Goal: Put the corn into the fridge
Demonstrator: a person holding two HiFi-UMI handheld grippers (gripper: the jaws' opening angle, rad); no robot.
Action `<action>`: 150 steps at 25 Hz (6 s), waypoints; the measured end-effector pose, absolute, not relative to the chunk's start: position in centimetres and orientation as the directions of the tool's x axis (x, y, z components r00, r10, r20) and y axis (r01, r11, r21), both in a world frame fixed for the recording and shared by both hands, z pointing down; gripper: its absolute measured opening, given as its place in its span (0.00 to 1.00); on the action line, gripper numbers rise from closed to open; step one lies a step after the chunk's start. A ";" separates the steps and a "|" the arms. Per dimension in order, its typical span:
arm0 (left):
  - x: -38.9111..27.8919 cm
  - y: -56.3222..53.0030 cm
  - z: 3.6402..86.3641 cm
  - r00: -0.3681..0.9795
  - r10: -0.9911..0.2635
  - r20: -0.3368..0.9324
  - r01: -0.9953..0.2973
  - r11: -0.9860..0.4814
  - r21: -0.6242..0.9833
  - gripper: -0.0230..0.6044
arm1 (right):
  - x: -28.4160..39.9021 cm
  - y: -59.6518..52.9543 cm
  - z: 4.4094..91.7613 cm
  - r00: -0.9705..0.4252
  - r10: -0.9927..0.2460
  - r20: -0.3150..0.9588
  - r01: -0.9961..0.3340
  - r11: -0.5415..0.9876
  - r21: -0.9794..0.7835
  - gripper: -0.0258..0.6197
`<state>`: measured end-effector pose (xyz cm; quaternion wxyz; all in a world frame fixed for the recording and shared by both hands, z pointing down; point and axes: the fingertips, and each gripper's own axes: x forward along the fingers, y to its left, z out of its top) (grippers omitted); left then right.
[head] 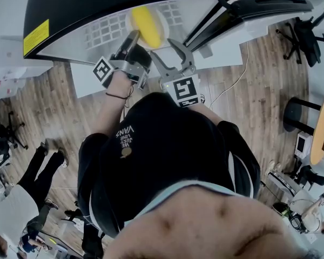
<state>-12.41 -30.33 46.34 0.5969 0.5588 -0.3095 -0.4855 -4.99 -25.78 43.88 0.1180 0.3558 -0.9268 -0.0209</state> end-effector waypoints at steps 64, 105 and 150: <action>-14.5 -29.6 47.5 0.196 -0.958 -0.209 0.292 -0.146 0.945 0.24 | -8.6 -33.4 44.3 -0.760 -0.601 0.247 -0.589 0.798 0.128 0.41; -15.6 -27.1 43.6 0.346 -0.920 -0.183 -0.206 -0.264 0.942 0.24 | -6.5 -30.6 42.4 -0.704 -0.681 0.202 -0.677 0.729 0.097 0.41; -14.5 -17.9 43.5 0.531 -0.847 0.016 -0.758 -0.466 0.456 0.09 | -3.8 -20.2 43.0 -0.573 -0.798 0.186 -0.804 0.592 0.064 0.13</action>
